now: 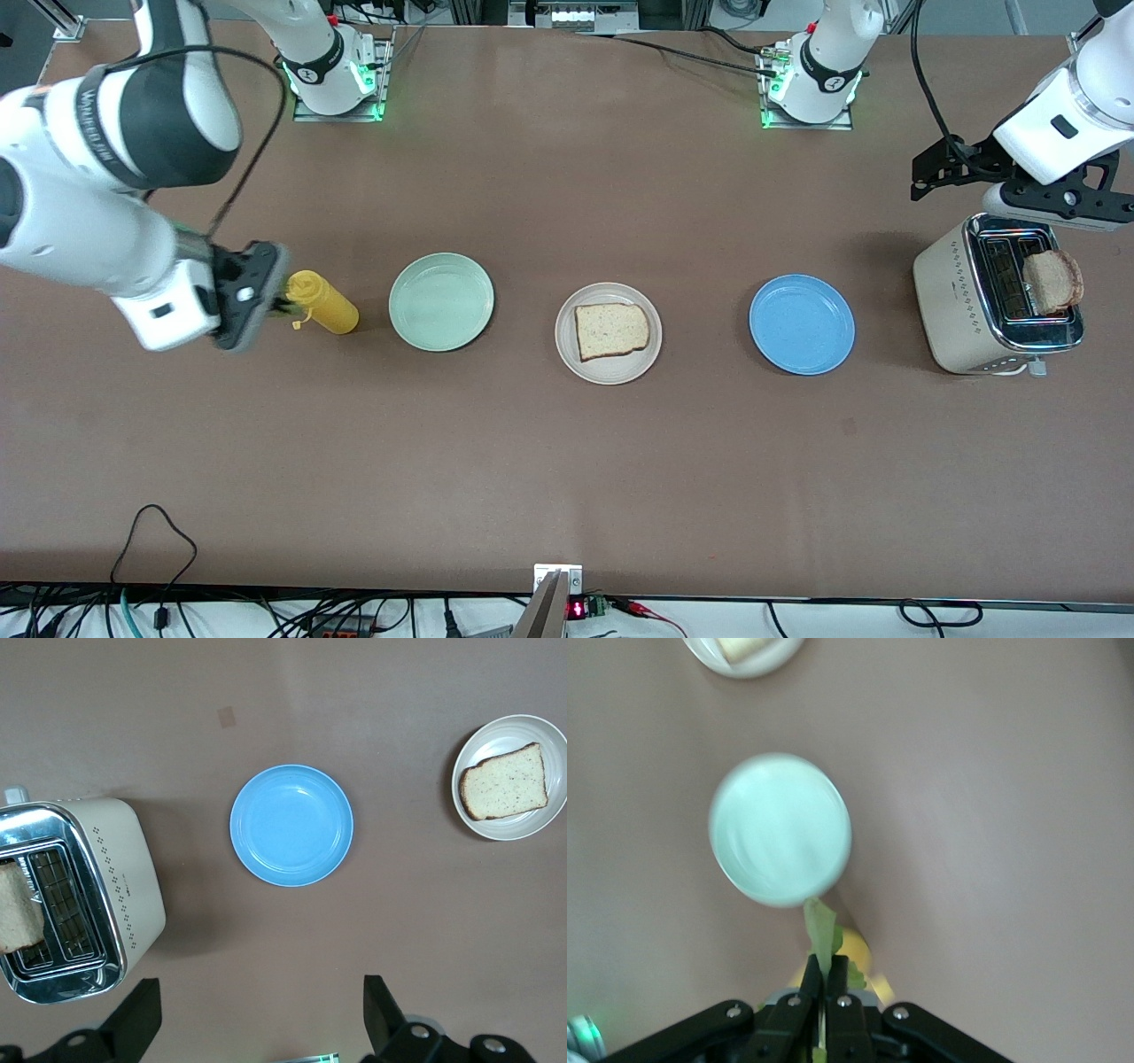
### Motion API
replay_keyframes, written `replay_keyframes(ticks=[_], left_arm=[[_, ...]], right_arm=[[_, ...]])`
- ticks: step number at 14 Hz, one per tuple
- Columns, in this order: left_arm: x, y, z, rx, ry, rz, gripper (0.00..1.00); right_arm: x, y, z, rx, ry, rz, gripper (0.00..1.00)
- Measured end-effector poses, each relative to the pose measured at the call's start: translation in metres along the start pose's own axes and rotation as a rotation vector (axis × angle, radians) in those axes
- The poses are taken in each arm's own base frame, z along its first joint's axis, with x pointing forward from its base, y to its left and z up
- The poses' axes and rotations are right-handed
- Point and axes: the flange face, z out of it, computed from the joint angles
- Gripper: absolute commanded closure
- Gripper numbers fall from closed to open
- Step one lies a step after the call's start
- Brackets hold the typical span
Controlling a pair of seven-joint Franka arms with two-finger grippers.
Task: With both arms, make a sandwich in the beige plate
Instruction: 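Carry the lettuce with the right gripper to the beige plate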
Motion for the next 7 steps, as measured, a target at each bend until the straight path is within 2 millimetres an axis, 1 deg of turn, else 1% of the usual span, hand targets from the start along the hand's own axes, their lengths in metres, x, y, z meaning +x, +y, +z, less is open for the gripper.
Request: replay_keyframes(ticks=[2,4,6,7], left_arm=[[0.000,0.000,0.000,0.000,0.000,0.000,0.00],[0.000,0.000,0.000,0.000,0.000,0.000,0.00],[0.000,0.000,0.000,0.000,0.000,0.000,0.00],[0.000,0.000,0.000,0.000,0.000,0.000,0.00]], right_arm=[[0.035,-0.018,0.010,0.036,0.074,-0.037,1.00],[0.077,-0.034,0.025,0.004,0.122,-0.077,1.00],[0.126,-0.057,0.049,-0.038,0.152,-0.097,1.00],[0.153,-0.072,0.065,-0.068,0.169,-0.105,1.00]])
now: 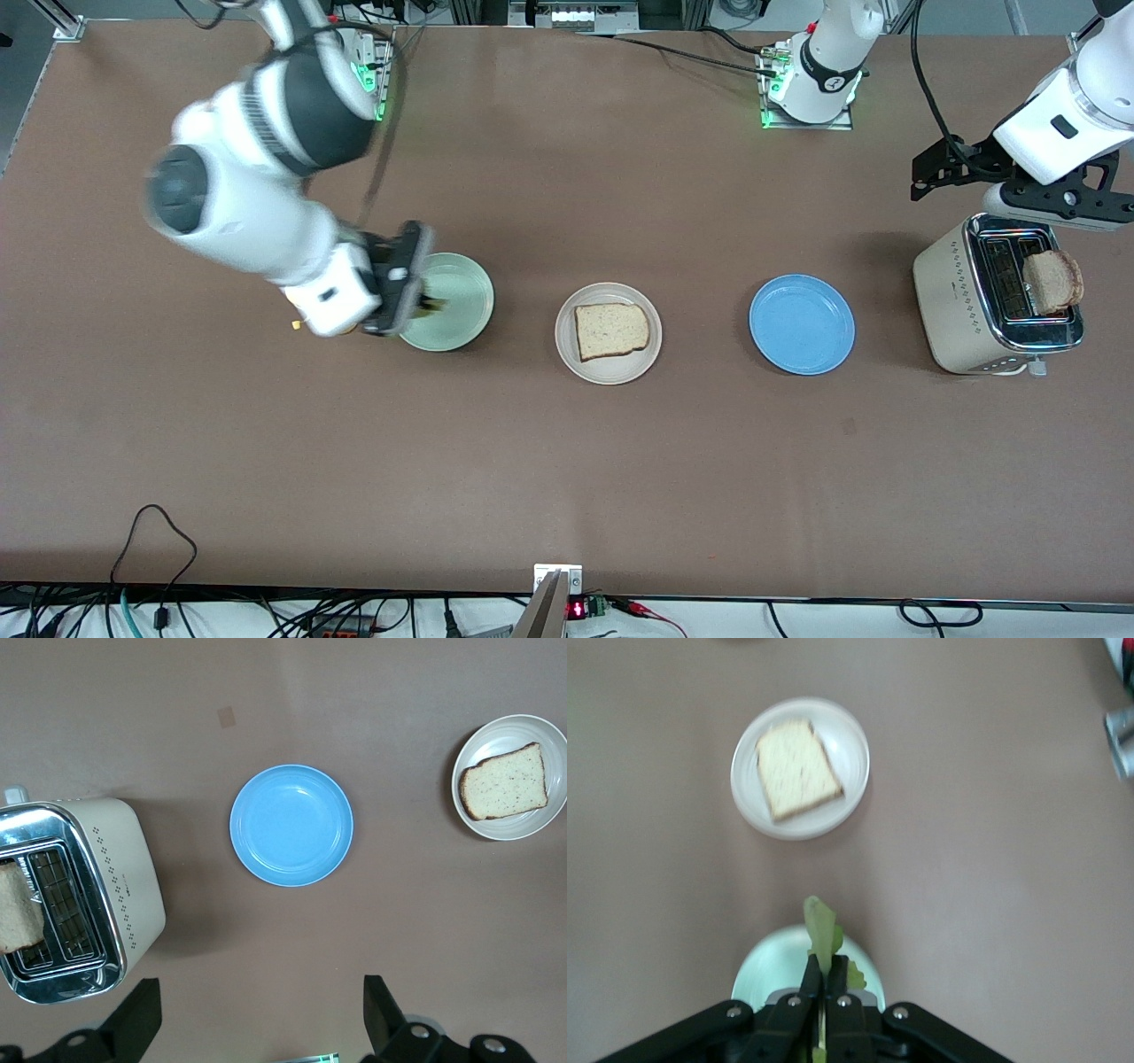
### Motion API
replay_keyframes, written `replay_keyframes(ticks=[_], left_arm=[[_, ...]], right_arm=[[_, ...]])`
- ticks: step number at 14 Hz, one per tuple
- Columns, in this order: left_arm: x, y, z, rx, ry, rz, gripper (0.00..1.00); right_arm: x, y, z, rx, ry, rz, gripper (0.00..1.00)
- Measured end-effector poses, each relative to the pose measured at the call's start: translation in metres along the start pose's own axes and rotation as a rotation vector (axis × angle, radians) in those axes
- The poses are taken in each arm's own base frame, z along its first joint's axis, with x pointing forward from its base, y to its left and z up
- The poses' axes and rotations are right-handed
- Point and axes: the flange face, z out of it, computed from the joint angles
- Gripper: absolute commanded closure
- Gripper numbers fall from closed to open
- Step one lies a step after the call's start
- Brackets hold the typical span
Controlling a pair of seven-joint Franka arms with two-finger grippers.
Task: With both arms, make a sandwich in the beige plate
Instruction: 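Carry the lettuce with the right gripper to the beige plate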
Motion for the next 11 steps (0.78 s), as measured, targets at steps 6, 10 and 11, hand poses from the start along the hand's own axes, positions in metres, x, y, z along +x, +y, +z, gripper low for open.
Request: replay_keyframes(ticks=[6,10,11], left_arm=[[0.000,0.000,0.000,0.000,0.000,0.000,0.00],[0.000,0.000,0.000,0.000,0.000,0.000,0.00],[0.000,0.000,0.000,0.000,0.000,0.000,0.00]], right_arm=[[0.080,-0.047,0.108,-0.105,0.124,-0.021,1.00],[0.087,-0.051,0.154,-0.142,0.187,0.017,1.00],[0.090,-0.054,0.166,-0.153,0.199,0.022,1.00]])
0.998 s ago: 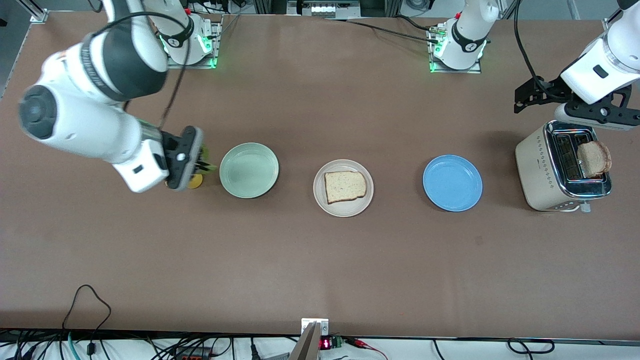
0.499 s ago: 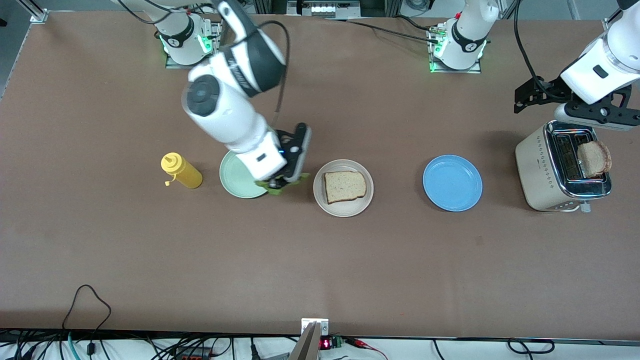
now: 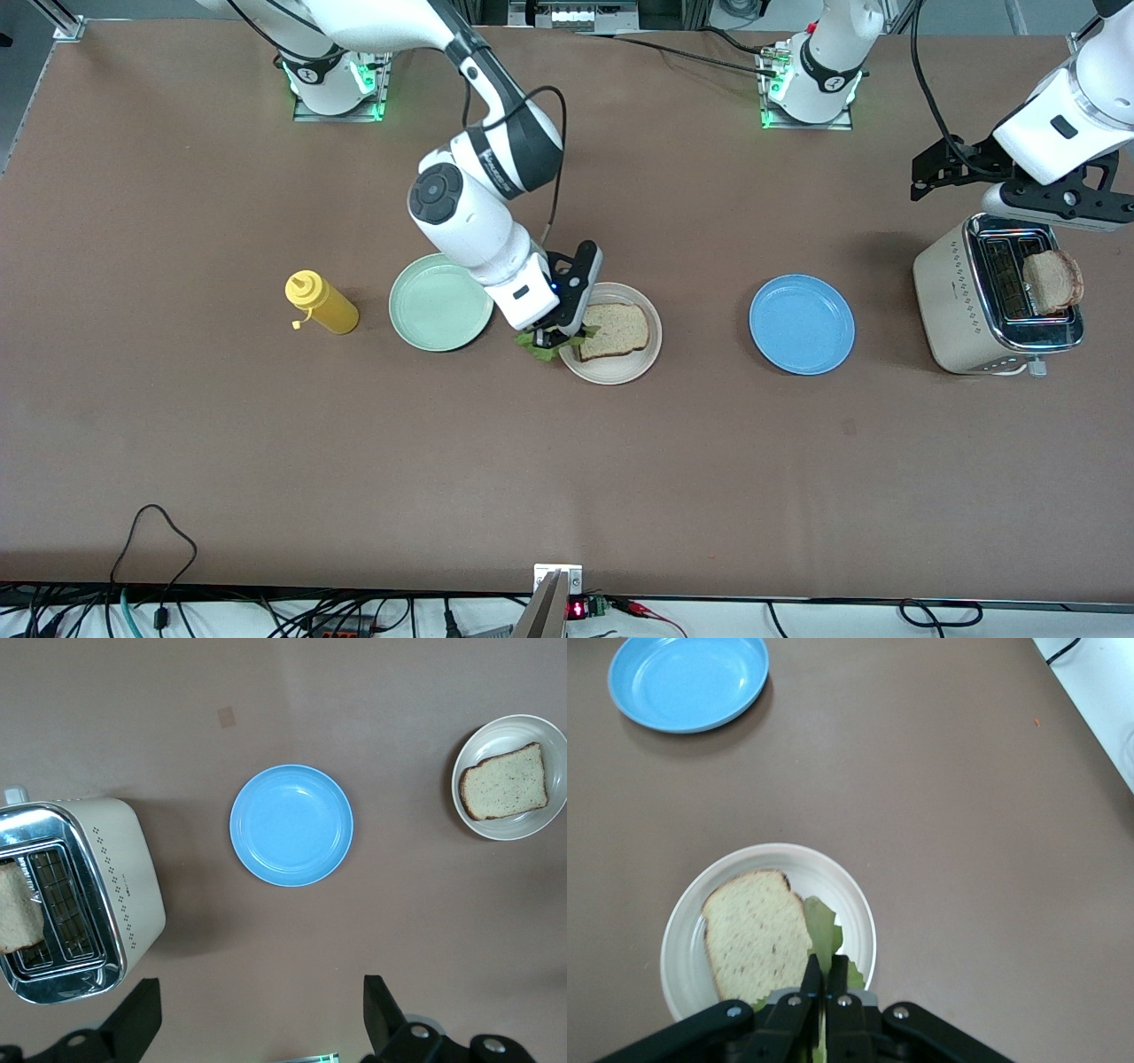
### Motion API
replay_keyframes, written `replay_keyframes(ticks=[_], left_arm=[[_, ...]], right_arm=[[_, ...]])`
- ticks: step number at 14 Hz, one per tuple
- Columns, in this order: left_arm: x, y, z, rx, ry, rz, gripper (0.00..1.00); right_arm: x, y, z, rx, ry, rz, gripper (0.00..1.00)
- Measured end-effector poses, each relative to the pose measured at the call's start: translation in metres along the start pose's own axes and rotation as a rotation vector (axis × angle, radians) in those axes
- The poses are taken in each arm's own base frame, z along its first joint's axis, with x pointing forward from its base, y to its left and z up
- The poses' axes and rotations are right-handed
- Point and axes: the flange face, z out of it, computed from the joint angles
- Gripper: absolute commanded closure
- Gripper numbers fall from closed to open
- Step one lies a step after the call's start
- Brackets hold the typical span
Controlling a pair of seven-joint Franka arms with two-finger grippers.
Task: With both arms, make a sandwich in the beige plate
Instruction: 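Carry the lettuce with the right gripper to the beige plate, then lower the lettuce onto the bread and open the right gripper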
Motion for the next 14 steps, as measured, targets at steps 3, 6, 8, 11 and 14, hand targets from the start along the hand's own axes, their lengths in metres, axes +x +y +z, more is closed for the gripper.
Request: replay_keyframes(ticks=[3,6,8,11,14], left_arm=[[0.000,0.000,0.000,0.000,0.000,0.000,0.00],[0.000,0.000,0.000,0.000,0.000,0.000,0.00],[0.000,0.000,0.000,0.000,0.000,0.000,0.00],[0.000,0.000,0.000,0.000,0.000,0.000,0.00],[0.000,0.000,0.000,0.000,0.000,0.000,0.00]], right_arm=[[-0.005,-0.022,0.044,-0.038,0.018,-0.002,1.00],[-0.012,-0.039,0.078,-0.064,0.012,0.012,1.00],[-0.013,-0.048,0.087,-0.065,0.009,0.026,1.00],[-0.010,-0.060,0.096,-0.084,0.024,0.044,1.00],[-0.010,-0.069,0.105,-0.101,0.035,0.059,0.00]])
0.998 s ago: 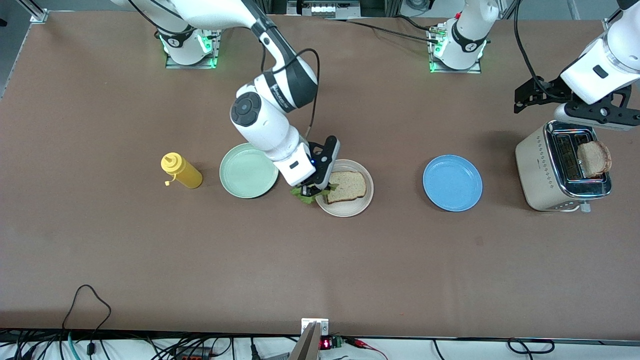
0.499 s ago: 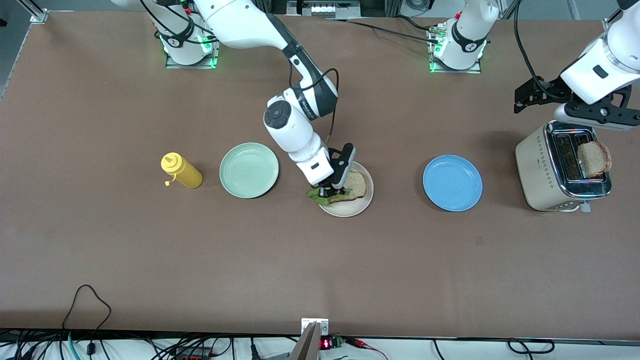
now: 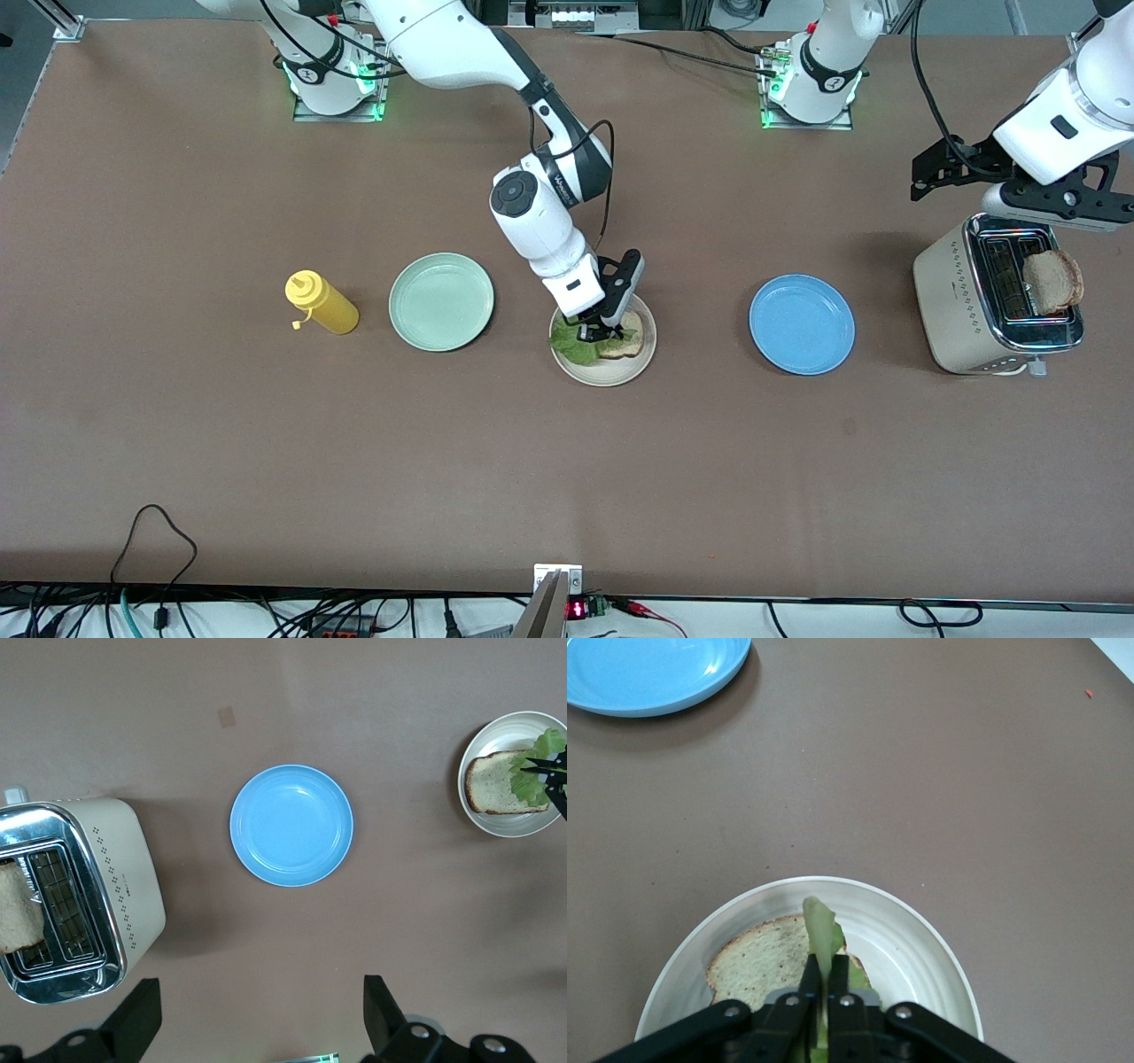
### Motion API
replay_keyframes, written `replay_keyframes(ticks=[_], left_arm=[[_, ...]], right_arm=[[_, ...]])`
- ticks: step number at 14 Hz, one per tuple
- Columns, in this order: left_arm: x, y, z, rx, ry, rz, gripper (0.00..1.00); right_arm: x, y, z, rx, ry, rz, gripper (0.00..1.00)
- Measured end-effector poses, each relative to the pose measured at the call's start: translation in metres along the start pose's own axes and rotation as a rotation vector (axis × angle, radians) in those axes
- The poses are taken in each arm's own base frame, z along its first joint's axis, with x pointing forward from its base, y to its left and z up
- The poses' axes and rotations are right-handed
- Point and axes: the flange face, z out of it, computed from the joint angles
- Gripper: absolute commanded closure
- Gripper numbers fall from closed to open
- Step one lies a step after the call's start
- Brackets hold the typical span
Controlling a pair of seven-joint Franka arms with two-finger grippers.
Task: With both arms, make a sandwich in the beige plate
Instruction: 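Lower the lettuce onto the bread and open the right gripper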
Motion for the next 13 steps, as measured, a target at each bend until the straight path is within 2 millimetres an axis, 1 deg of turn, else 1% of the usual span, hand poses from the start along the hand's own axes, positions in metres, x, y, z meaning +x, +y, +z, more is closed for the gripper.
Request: replay_keyframes(ticks=[2,6,7,9,10,11,13], left_arm=[[0.000,0.000,0.000,0.000,0.000,0.000,0.00],[0.000,0.000,0.000,0.000,0.000,0.000,0.00],[0.000,0.000,0.000,0.000,0.000,0.000,0.00],[0.000,0.000,0.000,0.000,0.000,0.000,0.00],[0.000,0.000,0.000,0.000,0.000,0.000,0.00],[0.000,0.000,0.000,0.000,0.000,0.000,0.00],[0.001,-0.002,0.002,-0.001,-0.005,-0.007,0.00]], right_arm=[[0.003,0.002,-0.002,-0.007,0.009,0.027,0.00],[0.031,0.014,-0.025,-0.024,0.064,0.053,0.00],[0.034,0.019,-0.031,-0.013,0.060,0.070,0.00],[0.037,0.037,-0.046,0.039,0.025,0.141,0.00],[0.040,0.048,-0.060,0.060,0.009,0.200,0.00],[0.045,0.059,-0.079,0.082,-0.009,0.274,0.00],[0.050,0.080,-0.125,0.132,-0.081,0.428,0.00]])
